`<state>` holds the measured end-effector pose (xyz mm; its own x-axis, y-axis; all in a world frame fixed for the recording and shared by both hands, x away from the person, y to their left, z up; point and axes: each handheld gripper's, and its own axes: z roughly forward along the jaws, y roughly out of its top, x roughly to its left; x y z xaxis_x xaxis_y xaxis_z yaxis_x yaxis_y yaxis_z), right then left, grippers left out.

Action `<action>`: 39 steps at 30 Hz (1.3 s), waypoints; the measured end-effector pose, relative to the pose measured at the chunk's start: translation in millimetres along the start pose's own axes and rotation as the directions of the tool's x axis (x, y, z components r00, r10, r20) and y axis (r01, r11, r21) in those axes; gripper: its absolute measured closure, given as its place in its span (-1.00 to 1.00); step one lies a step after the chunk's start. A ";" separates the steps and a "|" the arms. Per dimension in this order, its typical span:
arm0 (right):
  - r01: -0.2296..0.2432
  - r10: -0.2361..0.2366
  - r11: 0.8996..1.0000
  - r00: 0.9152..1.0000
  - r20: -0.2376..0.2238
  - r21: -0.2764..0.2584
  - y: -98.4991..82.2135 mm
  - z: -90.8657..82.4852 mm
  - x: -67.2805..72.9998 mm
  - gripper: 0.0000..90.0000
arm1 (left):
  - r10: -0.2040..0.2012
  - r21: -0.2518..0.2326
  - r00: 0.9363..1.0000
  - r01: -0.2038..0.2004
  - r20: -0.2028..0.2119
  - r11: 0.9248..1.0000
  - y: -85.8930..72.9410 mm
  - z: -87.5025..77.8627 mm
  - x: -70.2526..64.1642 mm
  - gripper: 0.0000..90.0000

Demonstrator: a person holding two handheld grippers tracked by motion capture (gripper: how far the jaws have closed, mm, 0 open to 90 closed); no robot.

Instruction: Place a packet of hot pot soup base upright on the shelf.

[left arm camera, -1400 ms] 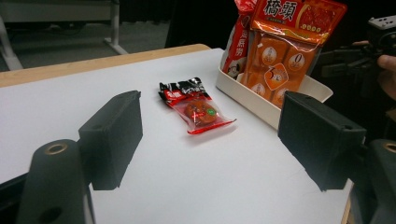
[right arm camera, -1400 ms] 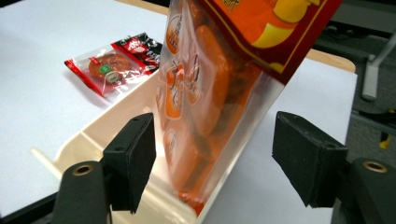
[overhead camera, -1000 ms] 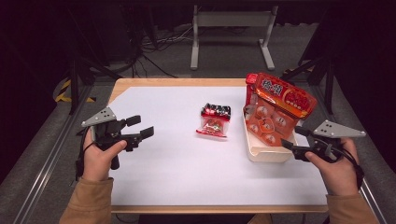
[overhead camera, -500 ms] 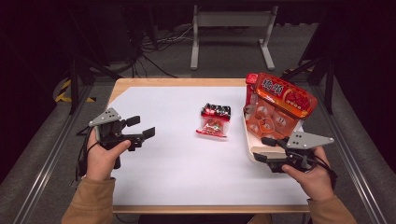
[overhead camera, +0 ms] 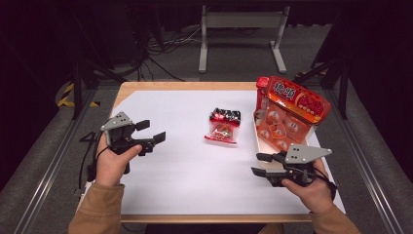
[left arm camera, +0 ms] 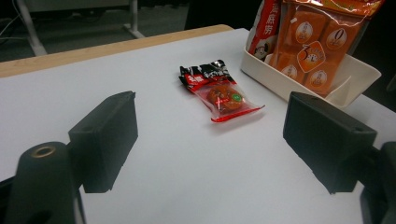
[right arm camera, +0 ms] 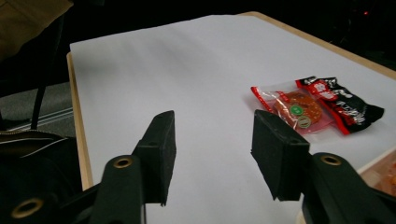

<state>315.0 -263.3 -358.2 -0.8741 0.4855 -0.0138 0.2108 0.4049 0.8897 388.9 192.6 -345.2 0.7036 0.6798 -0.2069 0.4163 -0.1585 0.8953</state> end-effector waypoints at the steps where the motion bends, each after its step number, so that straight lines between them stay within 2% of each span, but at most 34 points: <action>1: 0.000 0.000 1.000 1.000 -0.007 0.007 -1.1 3.4 0.9 0.18 | 0.004 0.003 1.000 -0.004 0.004 1.000 -0.1 3.5 -0.1 -0.55; 7: 0.010 -0.009 0.999 1.000 -0.025 0.032 -5.7 19.7 2.8 0.14 | 0.002 0.036 1.000 -0.003 0.010 0.999 0.2 22.1 1.1 -0.54; 9: 0.006 -0.006 1.000 1.000 -0.024 0.030 -6.7 22.0 1.8 0.11 | -0.003 0.054 1.000 0.002 0.016 0.999 -0.4 34.7 2.7 -0.54; 10: 0.006 -0.006 1.000 1.000 -0.024 0.030 -6.7 22.0 1.8 0.11 | -0.003 0.054 1.000 0.002 0.016 0.999 -0.4 34.7 2.7 -0.54; 14: 0.005 -0.005 1.000 1.000 -0.012 0.021 -8.0 23.4 -0.9 0.04 | 0.002 0.071 1.000 -0.003 0.017 0.997 -0.1 55.7 3.2 -0.54; 18: 0.000 0.000 1.000 1.000 -0.006 0.021 -9.6 23.7 -2.7 0.00 | 0.042 0.056 0.999 -0.043 0.011 0.997 1.1 69.9 0.8 -0.50; 20: -0.001 0.001 1.000 1.000 -0.004 0.019 -10.8 23.4 -3.5 -0.02 | 0.049 0.053 0.999 -0.049 0.005 0.997 1.8 76.2 -0.7 -0.49; 23: -0.005 0.005 1.000 1.000 -0.001 0.018 -11.9 22.8 -4.4 -0.03 | 0.041 0.062 0.999 -0.043 0.024 0.997 1.4 89.9 -2.5 -0.49; 26: -0.003 0.003 1.000 1.000 -0.003 0.019 -12.4 22.6 -4.1 -0.04 | 0.051 0.079 0.998 -0.054 0.032 0.995 0.3 106.3 -5.1 -0.49; 30: -0.003 0.003 1.000 1.000 -0.002 0.019 -12.6 22.1 -3.8 -0.05 | 0.037 0.098 0.998 -0.043 0.056 0.994 -0.7 122.3 -8.3 -0.49; 35: -0.004 0.004 1.000 1.000 -0.001 0.020 -13.6 20.6 -4.4 -0.06 | 0.022 0.116 0.998 -0.029 0.060 0.993 -1.9 143.1 -11.8 -0.46; 39: -0.011 0.011 1.000 1.000 -0.007 0.013 -13.6 19.1 -4.9 -0.06 | 0.014 0.117 0.998 -0.021 0.059 0.993 -1.6 151.8 -13.6 -0.44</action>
<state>324.8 -256.3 -379.0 -0.8746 0.4849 -0.0006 0.2262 0.4091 0.8840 466.1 74.9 -403.7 0.7420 0.6342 -0.2172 0.4662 -0.2553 0.8470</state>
